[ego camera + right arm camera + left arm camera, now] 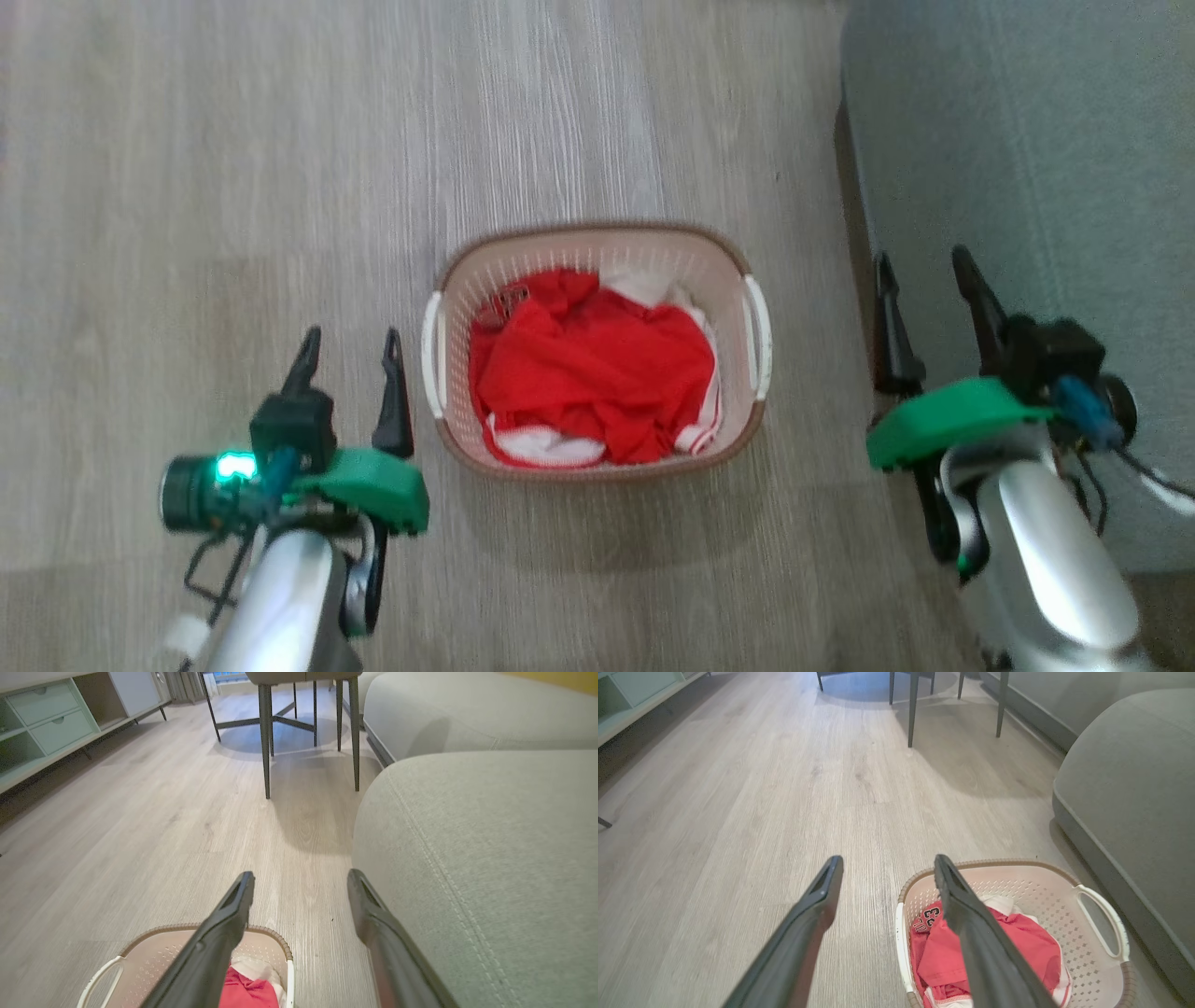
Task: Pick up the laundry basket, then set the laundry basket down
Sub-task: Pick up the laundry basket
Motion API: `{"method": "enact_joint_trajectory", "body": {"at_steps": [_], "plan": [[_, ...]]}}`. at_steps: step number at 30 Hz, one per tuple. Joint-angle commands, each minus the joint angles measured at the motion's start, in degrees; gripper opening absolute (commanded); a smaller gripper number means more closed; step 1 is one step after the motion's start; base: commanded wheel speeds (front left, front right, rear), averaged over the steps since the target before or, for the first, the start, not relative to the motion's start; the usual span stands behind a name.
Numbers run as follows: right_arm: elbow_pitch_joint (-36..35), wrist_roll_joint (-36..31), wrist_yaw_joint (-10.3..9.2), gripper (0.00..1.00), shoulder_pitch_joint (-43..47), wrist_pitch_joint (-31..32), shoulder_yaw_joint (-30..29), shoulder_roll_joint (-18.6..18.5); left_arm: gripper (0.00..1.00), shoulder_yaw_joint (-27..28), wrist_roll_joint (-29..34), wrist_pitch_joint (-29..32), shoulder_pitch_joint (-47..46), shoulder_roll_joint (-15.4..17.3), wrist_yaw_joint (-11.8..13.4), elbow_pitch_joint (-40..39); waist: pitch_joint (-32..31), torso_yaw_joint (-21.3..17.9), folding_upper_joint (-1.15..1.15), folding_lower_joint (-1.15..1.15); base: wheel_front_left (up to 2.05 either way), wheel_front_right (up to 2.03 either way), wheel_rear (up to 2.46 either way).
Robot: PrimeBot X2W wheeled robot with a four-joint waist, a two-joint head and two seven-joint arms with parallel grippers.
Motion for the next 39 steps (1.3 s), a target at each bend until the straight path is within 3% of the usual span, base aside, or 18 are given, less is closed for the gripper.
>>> {"method": "enact_joint_trajectory", "body": {"at_steps": [1, 19, 39], "plan": [[-0.71, -0.23, -0.09, 1.0, -1.9, -0.69, 1.35, -0.45, 1.0, 2.19, -0.36, -0.47, -2.61, 0.06, -0.02, -0.76, 4.36, -0.42, 0.0, -0.01, 0.0, 0.0, 0.0], [16.29, 2.45, -0.09, 1.0, -18.13, -0.69, 3.46, -0.45, 1.0, 0.21, -3.16, -0.47, -20.59, -0.08, -0.92, 16.66, 23.18, -0.58, 0.0, -0.01, 0.0, 0.0, 0.0], [21.81, 4.34, -0.09, 1.0, -26.44, -0.69, 7.06, -0.45, 1.0, -4.11, -6.01, -0.47, -34.24, -0.09, -0.97, 32.15, 35.54, 0.39, 0.0, -0.01, 0.0, 0.0, 0.0]]}}
